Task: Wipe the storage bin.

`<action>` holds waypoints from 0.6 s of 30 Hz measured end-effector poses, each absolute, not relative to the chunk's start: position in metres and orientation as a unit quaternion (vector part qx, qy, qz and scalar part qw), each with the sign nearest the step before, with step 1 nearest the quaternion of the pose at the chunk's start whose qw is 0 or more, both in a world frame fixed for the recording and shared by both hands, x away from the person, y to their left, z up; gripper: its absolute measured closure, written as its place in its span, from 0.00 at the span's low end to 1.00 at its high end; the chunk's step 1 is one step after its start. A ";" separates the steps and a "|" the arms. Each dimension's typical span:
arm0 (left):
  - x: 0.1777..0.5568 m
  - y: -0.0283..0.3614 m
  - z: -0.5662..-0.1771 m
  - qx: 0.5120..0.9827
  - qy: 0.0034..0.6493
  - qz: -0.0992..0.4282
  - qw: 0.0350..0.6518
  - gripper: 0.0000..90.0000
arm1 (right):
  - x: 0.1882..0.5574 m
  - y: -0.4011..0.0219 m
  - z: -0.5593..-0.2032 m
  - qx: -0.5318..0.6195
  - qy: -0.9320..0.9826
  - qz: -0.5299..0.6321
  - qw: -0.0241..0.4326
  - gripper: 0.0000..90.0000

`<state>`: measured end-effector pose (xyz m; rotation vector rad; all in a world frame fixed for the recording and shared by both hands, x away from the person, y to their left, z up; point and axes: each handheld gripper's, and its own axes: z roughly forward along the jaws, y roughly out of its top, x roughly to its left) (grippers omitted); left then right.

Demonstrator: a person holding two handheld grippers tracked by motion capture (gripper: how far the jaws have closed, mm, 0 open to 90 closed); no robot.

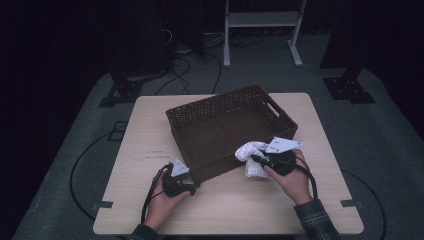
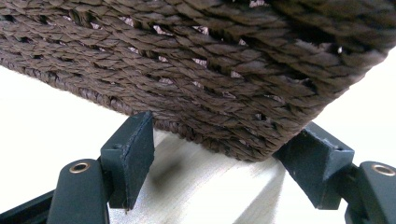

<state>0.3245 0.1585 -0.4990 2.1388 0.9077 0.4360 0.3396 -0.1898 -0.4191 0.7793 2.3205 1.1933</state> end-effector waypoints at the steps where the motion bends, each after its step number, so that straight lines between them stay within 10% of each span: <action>1: 0.324 0.158 -0.499 0.837 0.355 0.170 0.379 0.31 | 0.341 -0.189 -0.422 0.282 0.835 0.427 0.203 0.85; 18: 0.325 0.159 -0.499 0.838 0.354 0.171 0.378 0.31 | 0.355 -0.185 -0.448 0.306 0.849 0.401 0.160 0.85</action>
